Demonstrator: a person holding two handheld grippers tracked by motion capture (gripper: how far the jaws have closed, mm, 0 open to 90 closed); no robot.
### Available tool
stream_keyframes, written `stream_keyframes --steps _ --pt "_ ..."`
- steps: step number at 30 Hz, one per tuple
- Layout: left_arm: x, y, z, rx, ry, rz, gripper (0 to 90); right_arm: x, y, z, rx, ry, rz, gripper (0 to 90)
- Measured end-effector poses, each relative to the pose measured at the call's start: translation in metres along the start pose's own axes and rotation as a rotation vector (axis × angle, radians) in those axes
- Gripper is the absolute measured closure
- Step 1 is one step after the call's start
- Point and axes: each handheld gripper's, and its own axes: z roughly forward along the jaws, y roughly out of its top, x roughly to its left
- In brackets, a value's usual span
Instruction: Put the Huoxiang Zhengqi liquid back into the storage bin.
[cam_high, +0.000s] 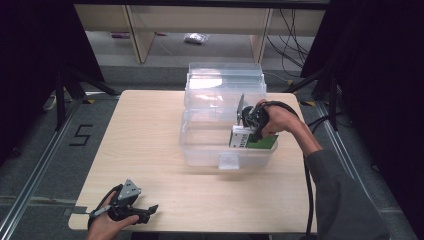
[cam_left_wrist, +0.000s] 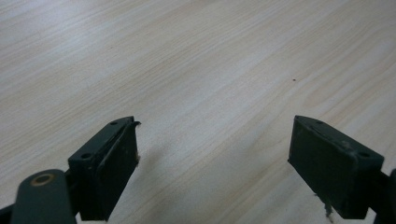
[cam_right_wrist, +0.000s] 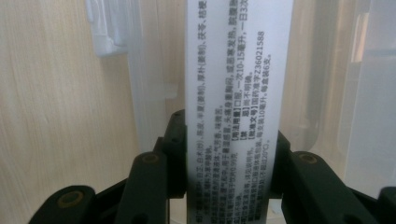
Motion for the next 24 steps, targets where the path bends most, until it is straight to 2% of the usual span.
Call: stream_keyframes --steps 1,2,4,5,6,8,10,11,12,14,17,19,20,21,23,24 --pt "0.000 0.000 0.000 0.000 0.000 0.000 15.1 0.000 0.000 0.000 0.000 0.000 0.000 63.9" --pt "0.000 0.000 0.000 0.000 -0.001 0.000 15.1 0.001 0.000 0.001 0.028 0.001 0.031 63.9" --pt "0.000 0.000 0.000 0.001 0.000 -0.001 15.1 0.002 0.000 0.002 0.034 0.001 0.044 63.9" --pt "0.000 0.000 0.000 0.001 0.000 -0.001 15.1 0.000 0.001 0.003 0.037 0.001 0.026 63.9" --pt "0.000 0.000 0.000 0.001 0.000 0.001 15.1 -0.001 0.000 0.005 0.013 -0.001 -0.004 63.9" --pt "0.001 0.000 0.000 0.001 -0.001 0.008 15.1 -0.002 0.000 0.007 0.007 0.004 -0.014 63.9" --pt "0.001 0.000 0.000 0.002 -0.001 0.009 15.1 -0.002 -0.001 0.010 0.008 0.008 0.000 63.9" --pt "0.001 0.000 0.000 0.002 -0.001 0.009 15.1 -0.003 -0.001 0.012 0.011 0.003 -0.013 63.9" --pt "0.001 0.000 0.000 0.002 -0.001 0.007 15.1 0.000 -0.001 0.013 0.038 0.018 0.026 63.9" --pt "0.000 0.000 0.000 0.001 0.000 0.000 15.1 0.000 -0.002 0.017 0.037 0.017 0.023 63.8" --pt "0.000 0.000 0.000 0.001 0.000 0.002 15.1 -0.001 -0.002 0.021 0.025 0.007 -0.012 63.8" --pt "0.000 0.000 0.000 0.001 0.000 0.001 15.1 0.000 -0.002 0.024 0.024 0.015 0.001 63.7" --pt "0.000 0.000 0.000 0.000 0.000 0.001 15.1 0.001 -0.003 0.024 0.029 0.021 0.023 63.8" --pt "0.000 0.000 0.000 0.001 0.000 0.001 15.1 -0.001 -0.003 0.026 0.009 0.026 -0.010 63.7" --pt "0.000 0.000 0.000 0.001 0.000 0.000 15.1 -0.001 -0.004 0.027 0.012 0.028 0.002 63.7" --pt "0.000 0.000 0.000 0.001 0.000 0.001 15.1 0.001 -0.005 0.029 0.043 0.034 0.029 63.6"
